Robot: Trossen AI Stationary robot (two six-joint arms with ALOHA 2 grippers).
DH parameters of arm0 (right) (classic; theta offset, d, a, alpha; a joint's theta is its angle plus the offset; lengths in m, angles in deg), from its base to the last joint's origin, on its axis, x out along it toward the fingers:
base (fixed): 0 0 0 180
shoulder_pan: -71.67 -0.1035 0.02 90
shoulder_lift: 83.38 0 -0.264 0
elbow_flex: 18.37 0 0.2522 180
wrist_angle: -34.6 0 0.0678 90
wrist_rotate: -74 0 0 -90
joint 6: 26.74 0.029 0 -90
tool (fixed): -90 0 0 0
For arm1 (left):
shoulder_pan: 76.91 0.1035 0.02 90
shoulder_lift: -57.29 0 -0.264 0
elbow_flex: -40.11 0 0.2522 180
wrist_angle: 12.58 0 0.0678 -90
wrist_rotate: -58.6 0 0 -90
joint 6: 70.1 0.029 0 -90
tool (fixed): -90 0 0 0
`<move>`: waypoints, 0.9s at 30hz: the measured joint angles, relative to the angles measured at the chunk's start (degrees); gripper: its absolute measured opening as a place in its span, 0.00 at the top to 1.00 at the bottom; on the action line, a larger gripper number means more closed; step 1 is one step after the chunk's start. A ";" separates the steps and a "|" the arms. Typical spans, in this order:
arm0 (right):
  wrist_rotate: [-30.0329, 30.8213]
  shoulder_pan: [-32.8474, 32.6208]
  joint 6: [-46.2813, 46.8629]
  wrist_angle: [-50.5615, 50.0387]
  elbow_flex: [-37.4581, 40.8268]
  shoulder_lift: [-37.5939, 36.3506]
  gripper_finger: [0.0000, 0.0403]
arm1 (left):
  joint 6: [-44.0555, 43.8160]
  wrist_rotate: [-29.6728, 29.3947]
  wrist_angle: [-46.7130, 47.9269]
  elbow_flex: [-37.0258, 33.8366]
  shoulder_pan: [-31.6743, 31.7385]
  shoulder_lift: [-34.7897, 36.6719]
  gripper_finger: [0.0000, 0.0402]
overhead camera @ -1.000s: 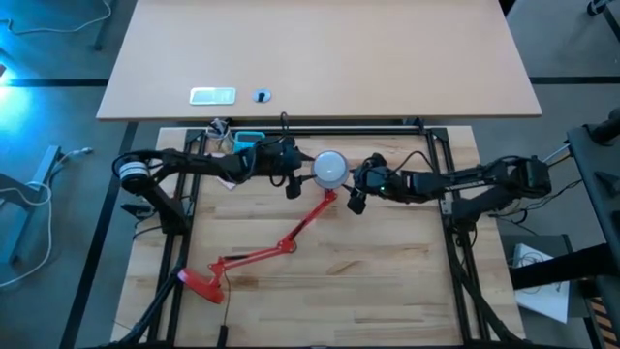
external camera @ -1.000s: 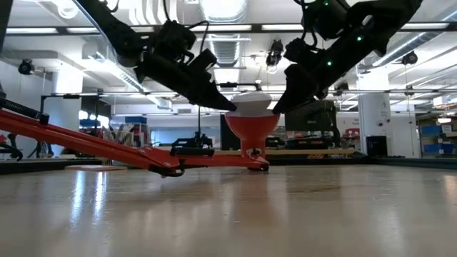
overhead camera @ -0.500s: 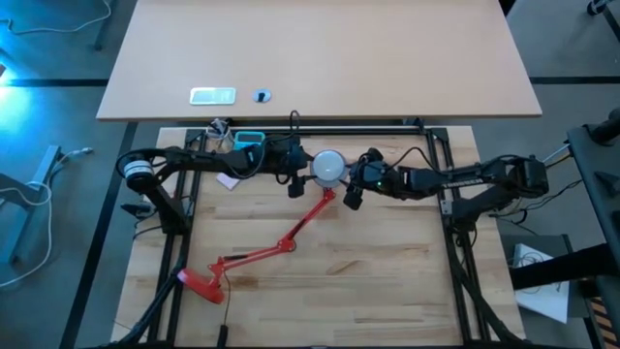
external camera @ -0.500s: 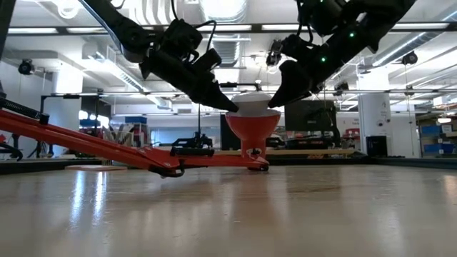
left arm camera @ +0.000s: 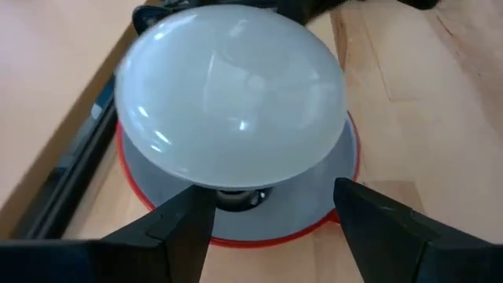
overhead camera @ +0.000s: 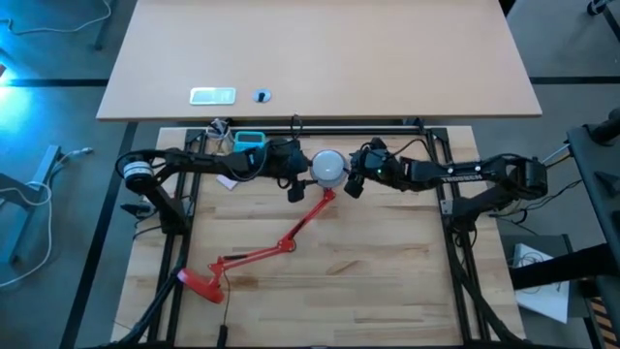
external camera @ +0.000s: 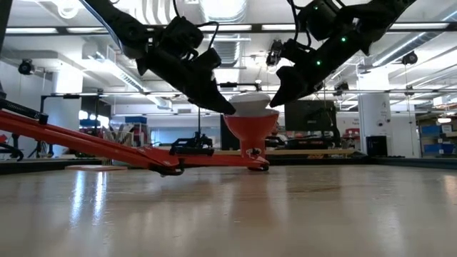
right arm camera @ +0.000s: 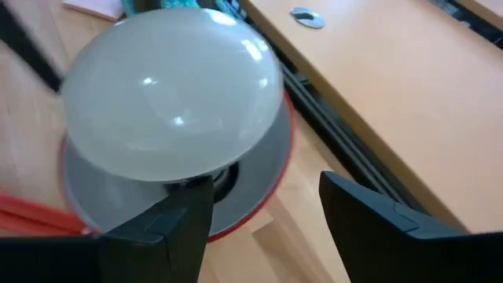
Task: Screw lightbulb
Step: Remove the light bulb from the red lamp
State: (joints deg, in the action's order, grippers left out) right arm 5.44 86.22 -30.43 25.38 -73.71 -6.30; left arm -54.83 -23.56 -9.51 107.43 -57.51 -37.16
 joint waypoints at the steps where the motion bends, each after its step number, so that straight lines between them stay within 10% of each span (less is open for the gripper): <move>1: 0.22 0.40 -0.20 0.27 -0.13 0.00 0.44 | -0.62 0.21 0.92 0.00 -0.04 0.32 0.39; 14: -5.07 -2.79 -0.20 -2.27 -0.37 -1.55 0.47 | 0.55 -5.23 7.00 -0.13 1.54 4.69 0.44; 27: -7.86 -2.91 3.20 0.43 -2.73 5.44 0.70 | 4.16 -6.14 4.45 -0.15 4.75 4.72 0.94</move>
State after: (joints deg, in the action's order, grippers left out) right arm -2.42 83.31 -27.23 25.82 -76.44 -0.87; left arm -50.66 -29.70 -5.06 107.28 -52.76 -32.44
